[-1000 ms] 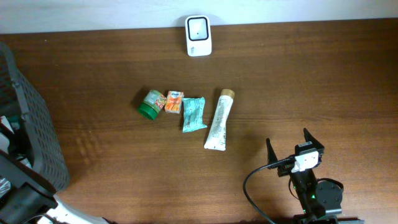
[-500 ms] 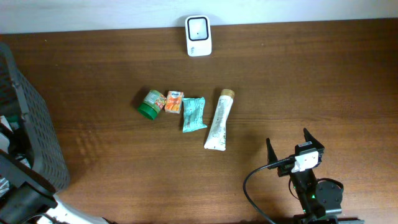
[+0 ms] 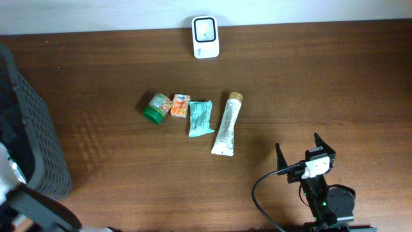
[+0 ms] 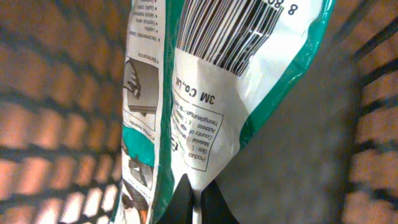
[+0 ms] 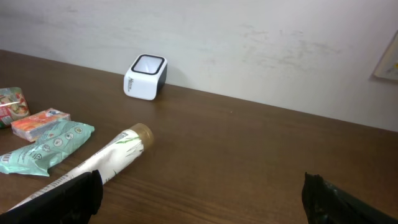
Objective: Scan the item barcode
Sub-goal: 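Lay the green-and-white package on top of the items and release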
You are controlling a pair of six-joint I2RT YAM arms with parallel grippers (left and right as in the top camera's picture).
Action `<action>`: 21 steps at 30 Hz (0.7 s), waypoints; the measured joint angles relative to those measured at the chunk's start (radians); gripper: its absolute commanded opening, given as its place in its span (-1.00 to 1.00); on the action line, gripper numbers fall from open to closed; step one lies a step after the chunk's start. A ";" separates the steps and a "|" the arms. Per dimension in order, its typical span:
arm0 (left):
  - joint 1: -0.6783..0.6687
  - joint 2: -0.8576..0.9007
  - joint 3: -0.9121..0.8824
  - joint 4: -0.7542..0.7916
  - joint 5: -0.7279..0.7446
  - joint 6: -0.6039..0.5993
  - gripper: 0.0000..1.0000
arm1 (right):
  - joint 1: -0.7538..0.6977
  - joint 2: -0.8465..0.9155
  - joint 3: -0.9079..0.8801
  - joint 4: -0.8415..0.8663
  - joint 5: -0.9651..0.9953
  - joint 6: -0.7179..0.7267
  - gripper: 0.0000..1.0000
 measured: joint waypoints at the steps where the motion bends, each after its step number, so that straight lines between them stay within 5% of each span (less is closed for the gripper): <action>1: -0.023 -0.053 0.016 0.011 -0.001 0.000 -1.00 | 0.000 0.000 0.000 0.000 0.000 0.000 0.97; 6: -0.182 -0.343 0.077 0.140 -0.004 0.000 -1.00 | 0.000 0.000 0.000 0.000 0.000 0.000 0.97; 11: -0.488 -0.575 0.087 0.274 0.002 0.000 -1.00 | 0.000 0.000 0.000 0.000 0.000 0.000 0.97; 21: -1.003 -0.265 0.092 -0.083 -0.013 -0.112 -1.00 | 0.000 0.000 0.000 0.000 0.000 -0.001 0.97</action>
